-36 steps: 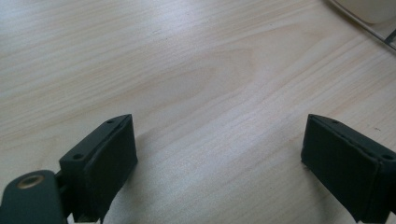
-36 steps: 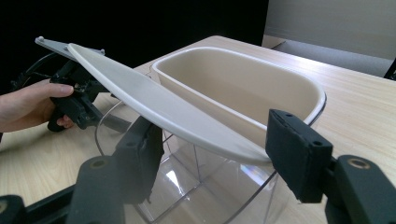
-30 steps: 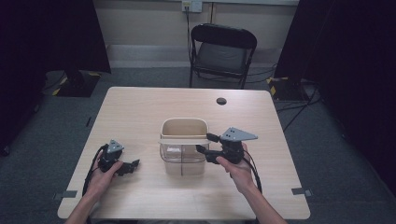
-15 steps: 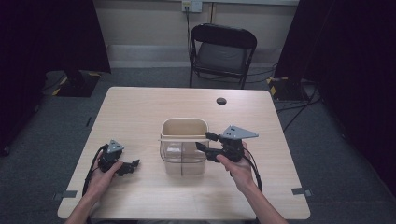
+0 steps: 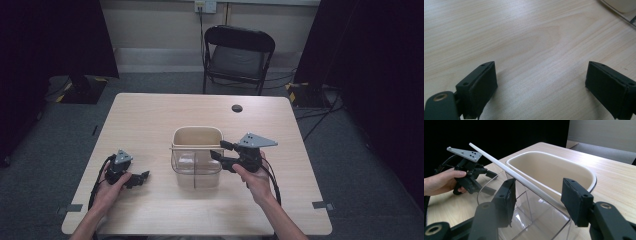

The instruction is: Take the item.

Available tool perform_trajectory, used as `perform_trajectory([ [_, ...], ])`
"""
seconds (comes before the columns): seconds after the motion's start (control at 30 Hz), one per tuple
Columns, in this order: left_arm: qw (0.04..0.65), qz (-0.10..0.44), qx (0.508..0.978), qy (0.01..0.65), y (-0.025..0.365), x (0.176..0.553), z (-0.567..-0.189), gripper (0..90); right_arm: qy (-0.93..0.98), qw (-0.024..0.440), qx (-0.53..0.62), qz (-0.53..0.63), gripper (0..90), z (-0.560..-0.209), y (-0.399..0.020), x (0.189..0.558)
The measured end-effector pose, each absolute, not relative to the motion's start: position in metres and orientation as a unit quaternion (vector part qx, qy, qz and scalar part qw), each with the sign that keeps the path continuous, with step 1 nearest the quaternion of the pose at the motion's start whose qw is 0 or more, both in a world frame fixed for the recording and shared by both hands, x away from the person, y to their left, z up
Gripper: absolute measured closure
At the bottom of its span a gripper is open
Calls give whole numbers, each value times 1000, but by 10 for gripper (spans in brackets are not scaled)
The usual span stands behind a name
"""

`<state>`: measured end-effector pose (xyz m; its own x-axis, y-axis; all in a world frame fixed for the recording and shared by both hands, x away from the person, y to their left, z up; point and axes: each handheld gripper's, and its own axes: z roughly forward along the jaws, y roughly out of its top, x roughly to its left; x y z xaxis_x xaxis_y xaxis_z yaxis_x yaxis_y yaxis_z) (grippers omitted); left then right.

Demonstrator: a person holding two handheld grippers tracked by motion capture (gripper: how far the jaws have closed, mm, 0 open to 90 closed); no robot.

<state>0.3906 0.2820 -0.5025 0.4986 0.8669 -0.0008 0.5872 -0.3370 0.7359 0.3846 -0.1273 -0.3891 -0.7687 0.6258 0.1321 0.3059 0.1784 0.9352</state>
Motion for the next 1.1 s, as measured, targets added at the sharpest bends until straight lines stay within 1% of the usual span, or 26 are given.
perform_trajectory([
  [1.1, 346, 201, 794, 457, 282, 391, -502, 97, 751, 142, 310, 566, 477, -385, -126, 388],
])
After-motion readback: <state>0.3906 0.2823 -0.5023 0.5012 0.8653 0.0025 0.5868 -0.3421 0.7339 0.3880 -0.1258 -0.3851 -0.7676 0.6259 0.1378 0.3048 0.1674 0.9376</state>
